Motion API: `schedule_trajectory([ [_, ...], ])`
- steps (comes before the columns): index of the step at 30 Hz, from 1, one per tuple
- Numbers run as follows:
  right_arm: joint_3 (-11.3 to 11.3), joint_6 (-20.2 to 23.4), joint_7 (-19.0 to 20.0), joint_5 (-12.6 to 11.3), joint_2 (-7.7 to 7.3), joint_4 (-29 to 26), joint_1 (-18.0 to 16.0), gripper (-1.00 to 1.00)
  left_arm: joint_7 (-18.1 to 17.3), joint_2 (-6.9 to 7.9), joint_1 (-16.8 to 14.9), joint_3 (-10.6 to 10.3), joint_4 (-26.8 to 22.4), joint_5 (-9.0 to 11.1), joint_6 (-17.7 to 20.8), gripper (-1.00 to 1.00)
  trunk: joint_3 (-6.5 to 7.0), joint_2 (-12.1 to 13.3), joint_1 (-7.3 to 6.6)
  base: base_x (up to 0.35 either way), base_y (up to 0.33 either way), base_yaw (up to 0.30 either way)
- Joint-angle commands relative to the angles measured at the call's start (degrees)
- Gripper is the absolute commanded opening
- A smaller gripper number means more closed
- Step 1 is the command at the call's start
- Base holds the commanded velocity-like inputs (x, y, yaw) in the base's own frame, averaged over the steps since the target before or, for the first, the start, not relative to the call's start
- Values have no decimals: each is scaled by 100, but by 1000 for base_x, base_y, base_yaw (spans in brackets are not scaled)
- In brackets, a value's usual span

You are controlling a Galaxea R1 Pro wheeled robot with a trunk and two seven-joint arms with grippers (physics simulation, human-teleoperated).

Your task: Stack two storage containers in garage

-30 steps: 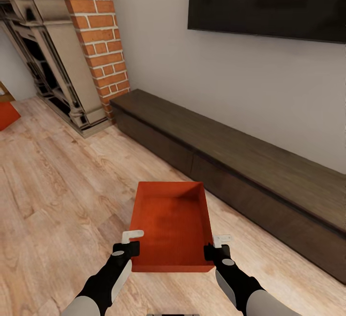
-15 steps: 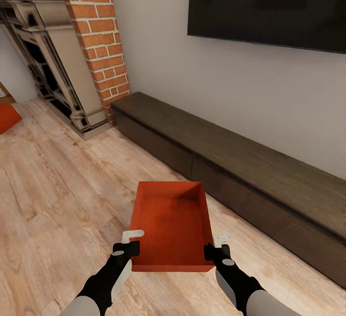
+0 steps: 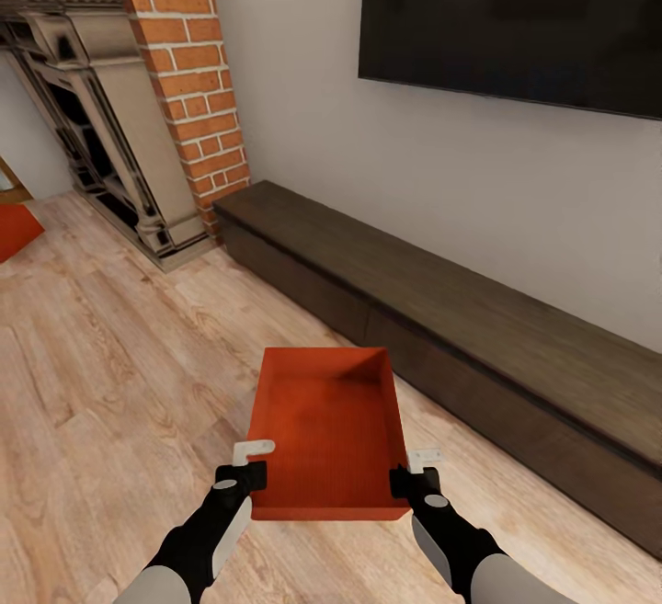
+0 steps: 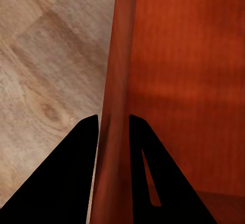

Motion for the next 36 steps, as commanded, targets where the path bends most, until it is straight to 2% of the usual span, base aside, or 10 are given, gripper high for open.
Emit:
schedule_trajectory([
  [1,56,-19,-39,-118,8,17,-2,-100,111,13,-4,8,-29,-137,49,-100,15,40,-23,0,0,0],
  [36,58,-45,-39,-76,30,17,-2,-100,111,17,-4,14,-21,-137,48,-100,643,1444,-792,0,0,0],
])
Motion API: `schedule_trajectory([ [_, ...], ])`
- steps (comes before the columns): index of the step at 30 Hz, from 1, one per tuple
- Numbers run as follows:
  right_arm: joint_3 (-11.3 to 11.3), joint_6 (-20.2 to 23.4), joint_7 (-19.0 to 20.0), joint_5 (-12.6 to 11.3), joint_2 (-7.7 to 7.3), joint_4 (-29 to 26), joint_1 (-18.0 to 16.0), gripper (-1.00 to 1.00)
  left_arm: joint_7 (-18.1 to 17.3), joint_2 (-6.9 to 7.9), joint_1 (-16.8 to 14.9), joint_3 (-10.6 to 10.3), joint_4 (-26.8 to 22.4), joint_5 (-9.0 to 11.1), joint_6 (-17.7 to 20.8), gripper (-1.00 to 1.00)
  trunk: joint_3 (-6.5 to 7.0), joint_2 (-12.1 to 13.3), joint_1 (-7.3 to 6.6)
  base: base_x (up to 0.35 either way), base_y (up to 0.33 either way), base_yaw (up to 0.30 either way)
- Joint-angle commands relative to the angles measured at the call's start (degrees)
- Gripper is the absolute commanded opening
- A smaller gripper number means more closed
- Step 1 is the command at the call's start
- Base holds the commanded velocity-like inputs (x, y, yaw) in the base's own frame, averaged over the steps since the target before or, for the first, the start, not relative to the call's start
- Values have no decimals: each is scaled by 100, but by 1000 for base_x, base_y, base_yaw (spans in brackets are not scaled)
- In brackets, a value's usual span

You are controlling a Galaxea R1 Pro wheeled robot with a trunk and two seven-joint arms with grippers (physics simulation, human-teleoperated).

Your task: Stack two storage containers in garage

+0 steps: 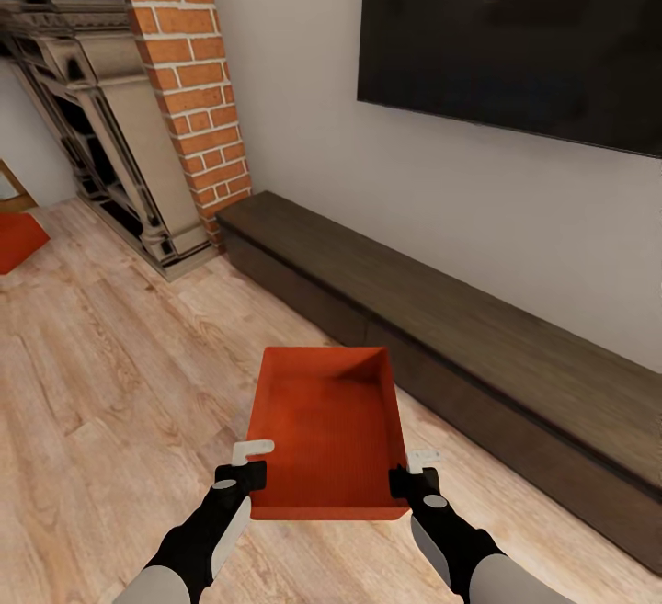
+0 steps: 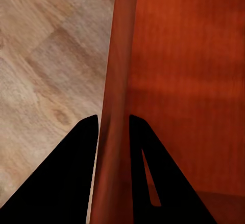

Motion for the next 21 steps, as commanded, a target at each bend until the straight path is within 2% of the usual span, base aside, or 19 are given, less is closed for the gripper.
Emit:
schedule_trajectory([
  [1,84,-16,-10,-95,2,4,-2,-100,136,4,-2,-2,-19,-99,48,-100,15,40,-23,0,0,0],
  [21,84,-16,-1,-94,-1,4,-2,-100,139,4,-2,-2,-10,-99,48,-100,374,842,-462,0,0,0],
])
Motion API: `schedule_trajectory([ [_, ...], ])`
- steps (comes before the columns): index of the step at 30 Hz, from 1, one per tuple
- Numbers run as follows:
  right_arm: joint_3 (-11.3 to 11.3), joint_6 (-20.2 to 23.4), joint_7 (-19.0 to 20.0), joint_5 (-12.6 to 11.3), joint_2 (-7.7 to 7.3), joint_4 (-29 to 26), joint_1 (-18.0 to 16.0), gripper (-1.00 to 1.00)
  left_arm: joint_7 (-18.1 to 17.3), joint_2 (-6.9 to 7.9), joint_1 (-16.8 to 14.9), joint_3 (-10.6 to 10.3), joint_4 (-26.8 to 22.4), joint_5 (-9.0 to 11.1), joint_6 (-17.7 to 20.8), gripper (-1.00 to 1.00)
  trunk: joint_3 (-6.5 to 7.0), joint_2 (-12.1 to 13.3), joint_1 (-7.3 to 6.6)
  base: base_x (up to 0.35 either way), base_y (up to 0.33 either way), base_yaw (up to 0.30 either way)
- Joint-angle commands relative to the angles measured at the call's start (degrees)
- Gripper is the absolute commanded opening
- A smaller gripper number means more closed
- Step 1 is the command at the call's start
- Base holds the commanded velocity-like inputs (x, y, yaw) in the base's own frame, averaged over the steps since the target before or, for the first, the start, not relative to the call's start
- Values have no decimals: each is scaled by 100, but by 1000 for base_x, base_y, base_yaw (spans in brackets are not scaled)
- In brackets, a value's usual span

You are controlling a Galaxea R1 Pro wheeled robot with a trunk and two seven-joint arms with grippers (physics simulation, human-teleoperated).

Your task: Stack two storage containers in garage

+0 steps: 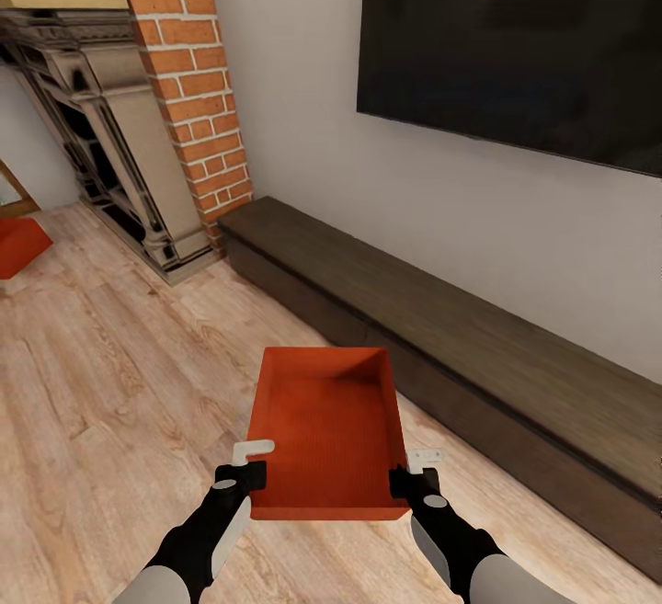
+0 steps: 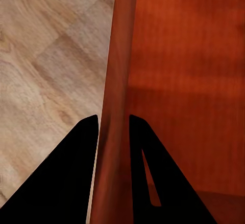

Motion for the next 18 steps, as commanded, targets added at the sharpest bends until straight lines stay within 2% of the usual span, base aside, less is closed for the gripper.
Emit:
schedule_trajectory([
  [1,81,-16,-4,-88,2,2,-3,-100,151,6,-2,-10,-16,-85,48,-100,15,39,-23,0,0,0],
  [18,90,-15,-17,-71,5,-59,-3,-100,158,6,-2,-10,-14,-94,48,-100,320,721,-396,0,0,0],
])
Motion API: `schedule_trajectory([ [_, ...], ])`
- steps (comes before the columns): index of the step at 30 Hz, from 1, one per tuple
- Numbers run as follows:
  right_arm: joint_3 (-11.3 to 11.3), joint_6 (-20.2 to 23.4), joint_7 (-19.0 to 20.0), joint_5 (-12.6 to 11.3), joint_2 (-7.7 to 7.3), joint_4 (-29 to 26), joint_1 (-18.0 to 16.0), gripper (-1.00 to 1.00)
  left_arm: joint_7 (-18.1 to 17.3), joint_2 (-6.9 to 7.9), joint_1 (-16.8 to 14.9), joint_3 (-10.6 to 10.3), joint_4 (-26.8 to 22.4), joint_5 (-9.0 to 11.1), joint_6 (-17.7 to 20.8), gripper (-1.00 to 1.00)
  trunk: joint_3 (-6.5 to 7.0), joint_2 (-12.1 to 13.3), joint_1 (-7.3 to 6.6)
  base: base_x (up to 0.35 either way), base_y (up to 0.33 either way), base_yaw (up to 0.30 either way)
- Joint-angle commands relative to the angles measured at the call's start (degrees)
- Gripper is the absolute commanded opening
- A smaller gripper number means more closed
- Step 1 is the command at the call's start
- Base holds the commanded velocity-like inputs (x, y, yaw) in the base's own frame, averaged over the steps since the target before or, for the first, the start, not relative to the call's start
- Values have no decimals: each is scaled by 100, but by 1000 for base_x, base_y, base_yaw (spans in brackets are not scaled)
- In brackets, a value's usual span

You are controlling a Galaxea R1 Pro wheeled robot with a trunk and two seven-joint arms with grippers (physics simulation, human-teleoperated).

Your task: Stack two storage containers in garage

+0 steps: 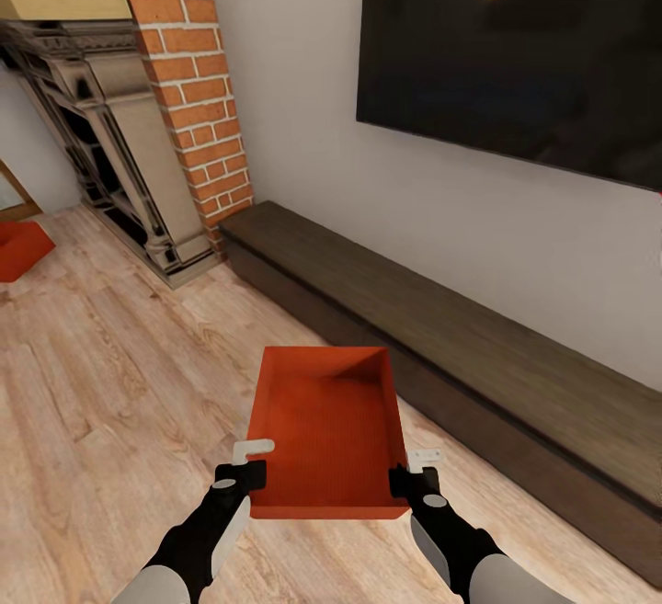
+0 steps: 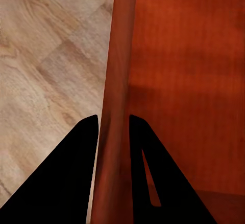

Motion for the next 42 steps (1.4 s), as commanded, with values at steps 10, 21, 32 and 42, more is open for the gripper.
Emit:
schedule_trajectory([
  [10,56,-15,11,-53,3,-28,-6,-100,200,4,2,-40,3,-29,47,-100,176,400,-221,0,0,0],
  [21,56,-6,15,-53,3,-15,-6,-100,199,4,2,-40,4,-29,47,-100,373,841,-462,0,0,0],
  [32,56,-10,15,-53,3,-13,-6,-100,199,4,2,-40,4,-29,47,-100,571,1283,-704,0,0,0],
  [42,56,-16,23,-53,3,-13,-6,-100,199,4,2,-40,12,-29,47,-100,750,1684,-923,0,0,0],
])
